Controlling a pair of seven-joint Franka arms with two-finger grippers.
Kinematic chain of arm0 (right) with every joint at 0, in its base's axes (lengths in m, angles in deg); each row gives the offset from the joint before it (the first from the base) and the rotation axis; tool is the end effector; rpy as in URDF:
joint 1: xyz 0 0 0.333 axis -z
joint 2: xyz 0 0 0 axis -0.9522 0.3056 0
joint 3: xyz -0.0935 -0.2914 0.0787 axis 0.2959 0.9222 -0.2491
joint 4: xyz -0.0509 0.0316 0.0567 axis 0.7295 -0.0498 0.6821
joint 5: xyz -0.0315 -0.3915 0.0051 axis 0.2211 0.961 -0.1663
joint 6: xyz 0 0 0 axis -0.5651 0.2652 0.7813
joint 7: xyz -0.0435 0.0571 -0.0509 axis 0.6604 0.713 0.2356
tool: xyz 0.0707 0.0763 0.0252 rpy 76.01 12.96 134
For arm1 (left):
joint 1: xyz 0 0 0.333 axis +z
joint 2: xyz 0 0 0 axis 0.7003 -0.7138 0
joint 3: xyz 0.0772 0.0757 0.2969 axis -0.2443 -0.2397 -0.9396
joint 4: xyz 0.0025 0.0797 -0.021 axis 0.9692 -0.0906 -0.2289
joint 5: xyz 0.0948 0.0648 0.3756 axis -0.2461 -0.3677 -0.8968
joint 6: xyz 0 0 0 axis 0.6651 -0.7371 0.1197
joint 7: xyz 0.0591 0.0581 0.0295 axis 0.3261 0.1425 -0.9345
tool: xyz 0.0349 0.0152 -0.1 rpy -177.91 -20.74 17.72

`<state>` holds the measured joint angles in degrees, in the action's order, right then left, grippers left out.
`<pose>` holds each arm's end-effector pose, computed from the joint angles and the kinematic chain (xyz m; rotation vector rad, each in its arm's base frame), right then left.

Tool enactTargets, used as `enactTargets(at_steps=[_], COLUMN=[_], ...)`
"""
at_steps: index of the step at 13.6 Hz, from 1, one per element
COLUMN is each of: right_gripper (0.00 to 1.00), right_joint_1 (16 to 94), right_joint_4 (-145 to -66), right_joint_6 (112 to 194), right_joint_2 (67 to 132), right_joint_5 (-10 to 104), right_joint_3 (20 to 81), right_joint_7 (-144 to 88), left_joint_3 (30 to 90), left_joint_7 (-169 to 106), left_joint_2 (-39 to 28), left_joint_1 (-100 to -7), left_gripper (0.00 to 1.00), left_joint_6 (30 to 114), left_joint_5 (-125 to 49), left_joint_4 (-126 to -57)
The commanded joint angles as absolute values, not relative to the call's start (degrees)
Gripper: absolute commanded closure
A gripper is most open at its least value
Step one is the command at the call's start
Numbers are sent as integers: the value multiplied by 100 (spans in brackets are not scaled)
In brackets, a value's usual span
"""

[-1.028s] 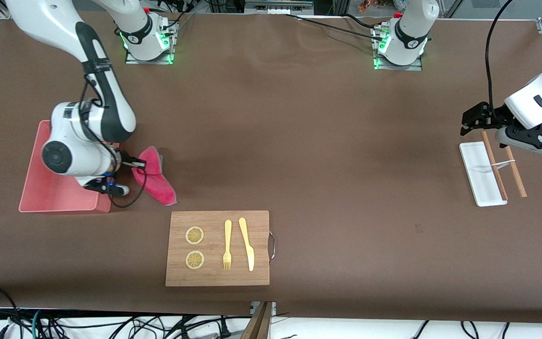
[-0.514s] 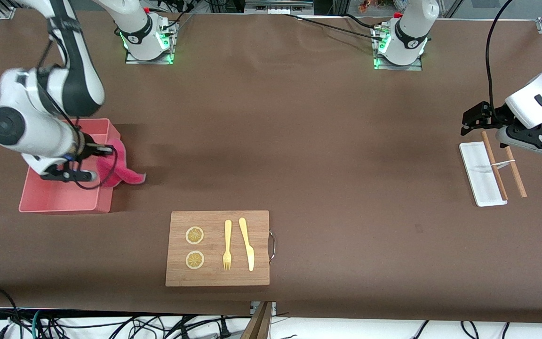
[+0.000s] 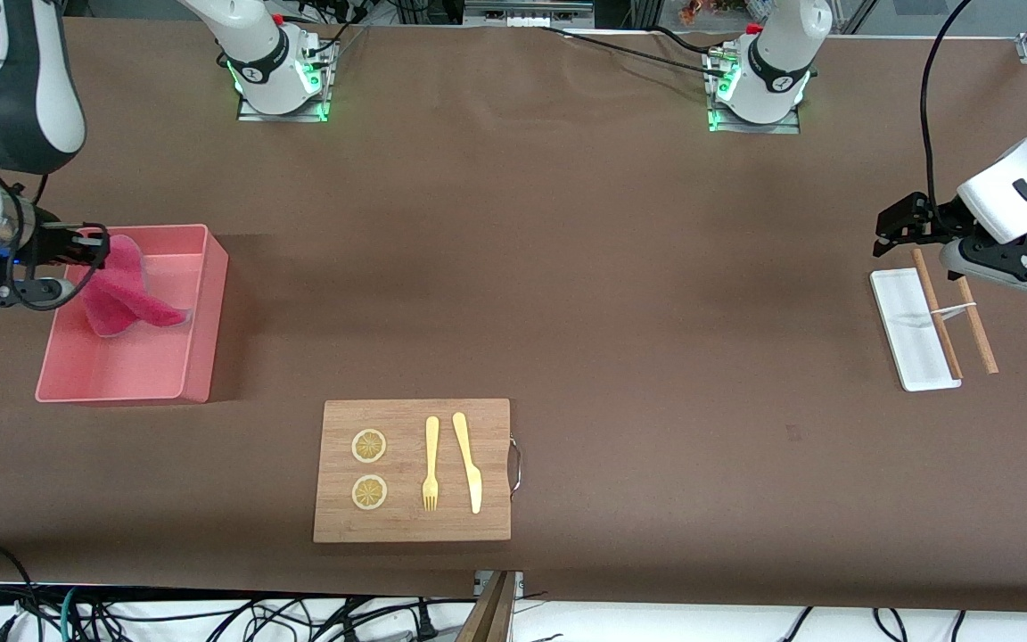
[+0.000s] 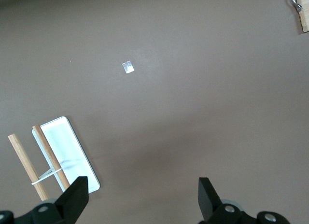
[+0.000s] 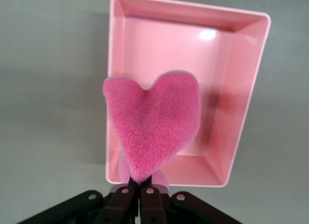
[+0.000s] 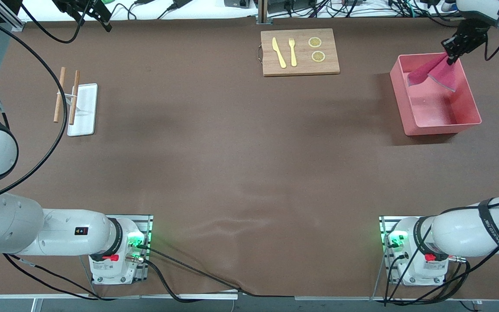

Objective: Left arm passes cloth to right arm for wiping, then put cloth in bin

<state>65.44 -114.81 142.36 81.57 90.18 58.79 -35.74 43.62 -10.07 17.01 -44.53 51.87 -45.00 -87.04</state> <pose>0.5636 -0.0771 0.4402 3.0226 0.1956 -0.2726 0.5767 -0.0202 0.5659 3.0744 -0.4476 -0.0151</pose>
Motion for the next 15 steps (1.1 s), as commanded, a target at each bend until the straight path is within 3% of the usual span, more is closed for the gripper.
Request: enactTargets(at_steps=[1,2,3,7,9,15], right_gripper=[66,25,1,0,0,0], right_joint_1=[6562,6562,6562,6553,6553,6553], right_joint_4=[-11602,-11602,-11585,-11523,-11445,-10180], right_joint_6=[14300,14300,14300,14362,14283,12985], right_joint_2=[8155,8155,8146,7980,7708,7628], right_joint_5=[9121,9121,9121,8998,8981,8612], right_joint_3=[5875,5866,5866,5831,5517,4996], right_joint_7=[-3669,-3669,-3669,-3625,-3563,-3212], left_joint_3=[4400,4400,4400,4426,4443,4461], left_joint_7=[-1065,-1065,-1065,-1126,-1310,-1320], left_joint_2=[1702,1702,1702,1694,1702,1711], left_joint_1=[-4428,-4428,-4428,-4437,-4454,-4481], left_gripper=[0,0,0,0,0,0], left_joint_6=[5111,5111,5111,5111,5111,5023], left_joint_5=[-4632,-4632,-4623,-4614,-4605,-4614], left_joint_4=[-8622,-8622,-8622,-8622,-8622,-8622])
